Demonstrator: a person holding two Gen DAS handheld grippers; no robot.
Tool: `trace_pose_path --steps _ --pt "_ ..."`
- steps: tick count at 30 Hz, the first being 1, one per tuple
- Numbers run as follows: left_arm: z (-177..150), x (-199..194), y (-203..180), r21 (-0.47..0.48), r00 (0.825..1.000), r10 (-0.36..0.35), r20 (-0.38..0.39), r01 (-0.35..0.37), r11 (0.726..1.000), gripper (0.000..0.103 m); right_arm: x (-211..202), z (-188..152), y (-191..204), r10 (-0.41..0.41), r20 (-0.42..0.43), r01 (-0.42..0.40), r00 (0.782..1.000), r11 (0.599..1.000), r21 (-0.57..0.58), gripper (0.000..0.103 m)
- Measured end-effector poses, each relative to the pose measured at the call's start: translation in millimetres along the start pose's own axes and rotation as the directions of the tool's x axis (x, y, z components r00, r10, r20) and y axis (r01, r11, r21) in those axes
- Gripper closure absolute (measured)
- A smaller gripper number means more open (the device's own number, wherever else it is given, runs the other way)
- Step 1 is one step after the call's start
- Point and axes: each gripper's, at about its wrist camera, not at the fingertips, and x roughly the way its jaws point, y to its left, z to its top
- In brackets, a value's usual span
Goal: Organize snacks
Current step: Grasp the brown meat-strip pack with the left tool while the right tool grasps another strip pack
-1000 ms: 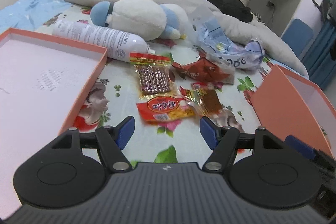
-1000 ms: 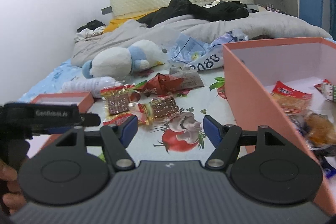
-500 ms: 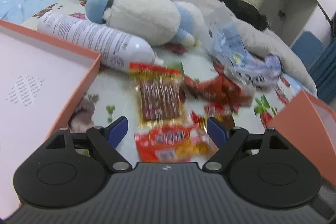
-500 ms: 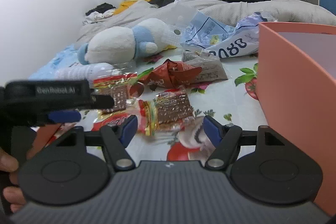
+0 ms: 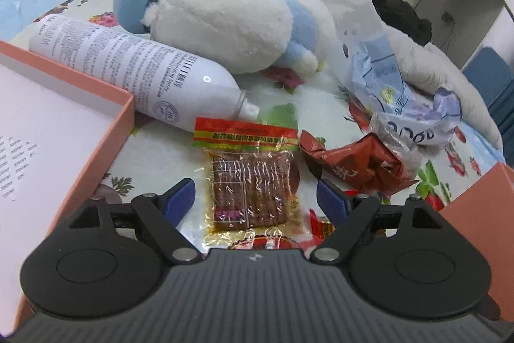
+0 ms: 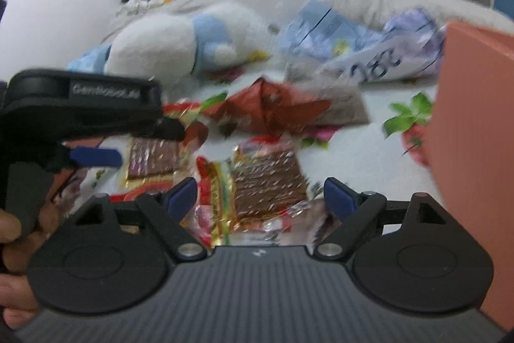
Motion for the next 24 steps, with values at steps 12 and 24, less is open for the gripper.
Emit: trace_pose_path --steps 12,24 --pt "-16 13 -28 0.241 0.995 0.098 0.012 -0.098 0.966 0.018 -14 -8 0 -0.028 0.016 0.028 0.999 0.999 -0.030 0.049" --pt "-26 -4 -27 0.303 0.995 0.099 0.000 -0.094 0.948 0.046 -36 -20 -9 -0.084 0.031 0.084 0.996 0.996 -0.015 0.049"
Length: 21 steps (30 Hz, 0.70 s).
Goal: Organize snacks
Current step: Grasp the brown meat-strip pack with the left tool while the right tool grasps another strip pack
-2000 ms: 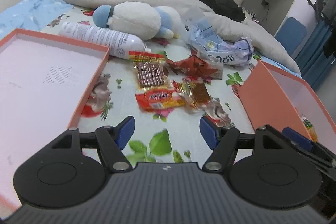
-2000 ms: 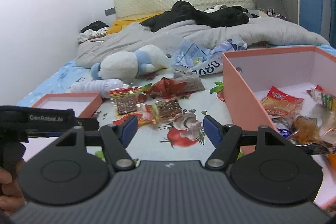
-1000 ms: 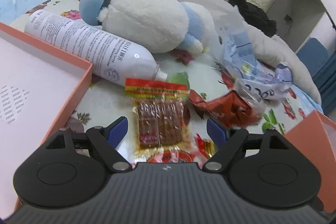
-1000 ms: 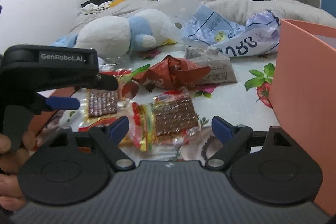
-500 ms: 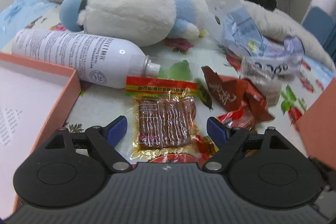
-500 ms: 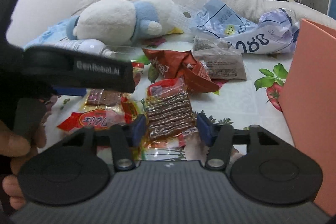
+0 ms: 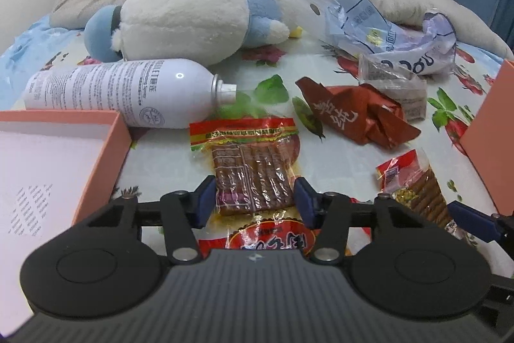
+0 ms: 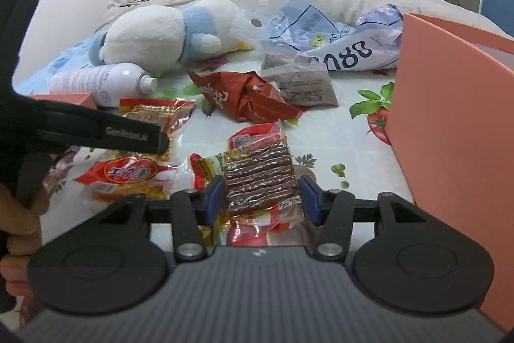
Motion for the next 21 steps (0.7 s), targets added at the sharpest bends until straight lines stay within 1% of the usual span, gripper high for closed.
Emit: trace_pose_path --steps 3,8,14,19,20,21 --pt "-5 -10 4 -0.014 1.000 -0.019 -0.017 0.019 1.000 0.047 -11 -3 -1 0.027 0.014 -0.027 1.000 1.000 0.007 0.049" --pt "-23 -38 16 -0.052 0.998 -0.037 -0.040 0.035 0.998 0.047 -28 -11 4 0.045 -0.013 -0.045 0.999 0.999 -0.007 0.049" --pt "-43 -85 28 -0.138 0.998 -0.063 -0.028 0.059 0.989 0.048 -61 -11 8 0.061 -0.020 -0.061 0.998 0.998 -0.003 0.049" --pt "-58 -131 27 -0.164 0.997 -0.081 -0.002 0.079 0.983 0.049 -94 -13 6 0.050 -0.020 -0.050 0.999 0.999 0.006 0.049" --pt "-61 -142 26 -0.170 0.997 -0.074 0.003 0.074 0.983 0.067 -102 -13 5 0.051 -0.019 -0.051 0.998 0.999 0.013 0.049" --pt "-63 -152 26 -0.176 0.997 -0.073 0.000 0.072 0.982 0.082 -110 -14 4 0.047 -0.016 -0.047 0.999 0.999 0.016 0.049"
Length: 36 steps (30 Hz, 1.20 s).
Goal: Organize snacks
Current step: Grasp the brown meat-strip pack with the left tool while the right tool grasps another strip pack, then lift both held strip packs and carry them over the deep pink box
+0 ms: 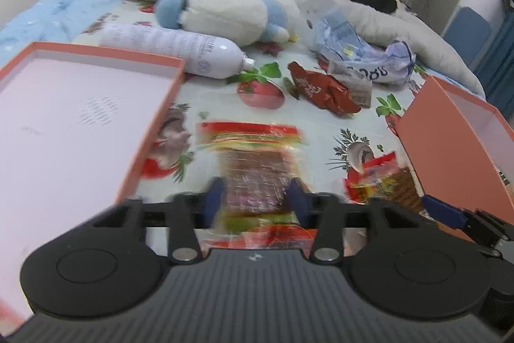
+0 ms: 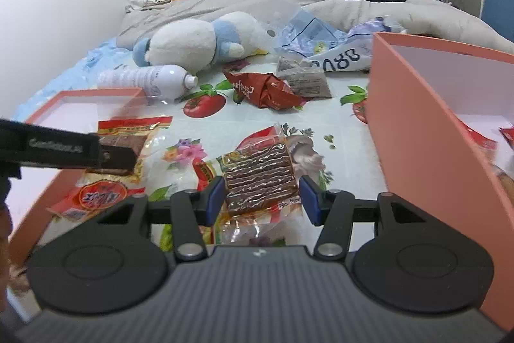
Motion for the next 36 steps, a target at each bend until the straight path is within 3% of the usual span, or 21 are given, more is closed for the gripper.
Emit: trace_pose_path --steps 4,11,13,15,16,21,25,32,36 --pt "-12 -27 2 -0.049 0.999 -0.052 -0.007 0.052 0.997 0.082 -29 -3 -2 0.001 0.008 -0.001 1.000 1.000 0.014 0.049" --pt "-35 -29 1 -0.035 0.997 -0.048 -0.068 0.045 0.998 0.082 -38 -34 -3 -0.016 -0.049 0.016 0.999 1.000 -0.009 0.049" --pt "-36 -25 4 -0.052 0.996 -0.043 -0.085 0.039 0.998 0.072 -36 -43 -4 -0.019 -0.060 0.018 0.998 1.000 -0.014 0.049" --pt "-33 -14 5 -0.051 0.992 -0.031 -0.119 0.026 0.998 0.020 -34 -48 -5 -0.040 -0.068 0.038 0.997 0.999 -0.025 0.049" --pt "-32 -8 3 -0.043 0.990 -0.033 -0.136 0.027 0.999 0.015 -34 -49 -6 -0.049 -0.068 0.048 0.996 0.999 -0.024 0.049" --pt "-19 13 -10 -0.006 0.990 -0.042 -0.131 0.042 0.999 0.005 -35 -48 -11 -0.062 -0.058 0.061 0.996 0.998 -0.016 0.049" --pt "-13 43 -26 0.031 0.980 -0.051 -0.192 0.058 0.998 0.003 -35 -48 -13 -0.062 -0.054 0.061 0.997 0.998 -0.015 0.049" --pt "-24 76 -52 0.223 0.981 0.067 -0.181 -0.026 0.974 0.002 -37 -51 -9 -0.054 -0.059 0.053 0.997 0.998 -0.031 0.049" --pt "-26 77 -53 0.233 0.981 0.090 -0.171 -0.049 0.971 0.005 -36 -52 -10 -0.055 -0.063 0.053 0.996 0.998 -0.036 0.049"
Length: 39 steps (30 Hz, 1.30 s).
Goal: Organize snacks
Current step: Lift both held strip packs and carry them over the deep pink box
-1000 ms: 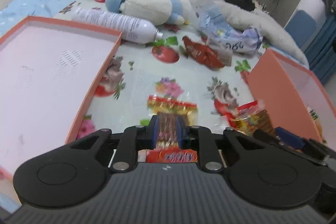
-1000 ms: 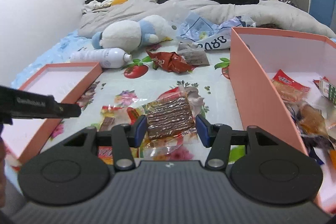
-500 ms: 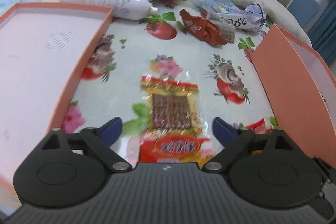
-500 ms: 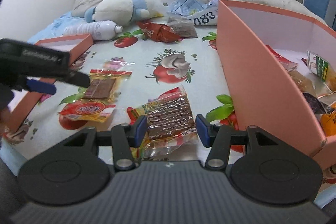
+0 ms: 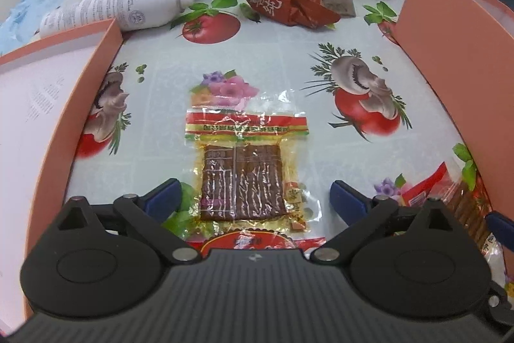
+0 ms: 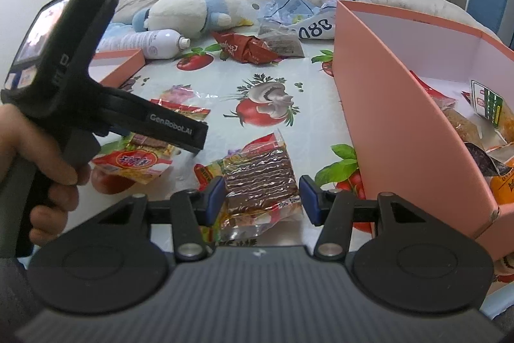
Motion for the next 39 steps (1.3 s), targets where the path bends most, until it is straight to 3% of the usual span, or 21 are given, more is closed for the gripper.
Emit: trace_pose_path --steps 4,6,8,19,33,39 --pt "-1 -5 1 -0.006 1.000 0.016 0.009 -0.016 1.000 0.020 2 -1 -3 0.001 -0.016 0.000 1.000 1.000 0.015 0.049" --pt "0 -9 3 -0.001 1.000 0.022 0.008 -0.022 1.000 0.037 2 1 -4 -0.001 -0.024 0.001 1.000 1.000 0.021 0.049" --pt "0 -13 8 -0.006 1.000 0.027 0.010 -0.026 1.000 0.044 -1 2 -6 0.001 -0.021 0.000 1.000 1.000 0.027 0.049" --pt "-25 -49 25 -0.109 0.999 -0.046 0.028 0.049 0.993 0.046 -24 6 -11 0.017 0.010 -0.018 1.000 0.998 0.054 0.049" --pt "-37 -152 24 -0.155 0.981 -0.096 0.168 0.123 0.980 0.045 -92 29 -7 0.065 0.130 -0.074 0.989 0.995 0.060 0.049" --pt "-48 -190 13 -0.148 0.969 -0.134 0.207 0.166 0.975 0.045 -121 33 -13 0.045 0.156 -0.058 0.987 0.995 0.077 0.049"
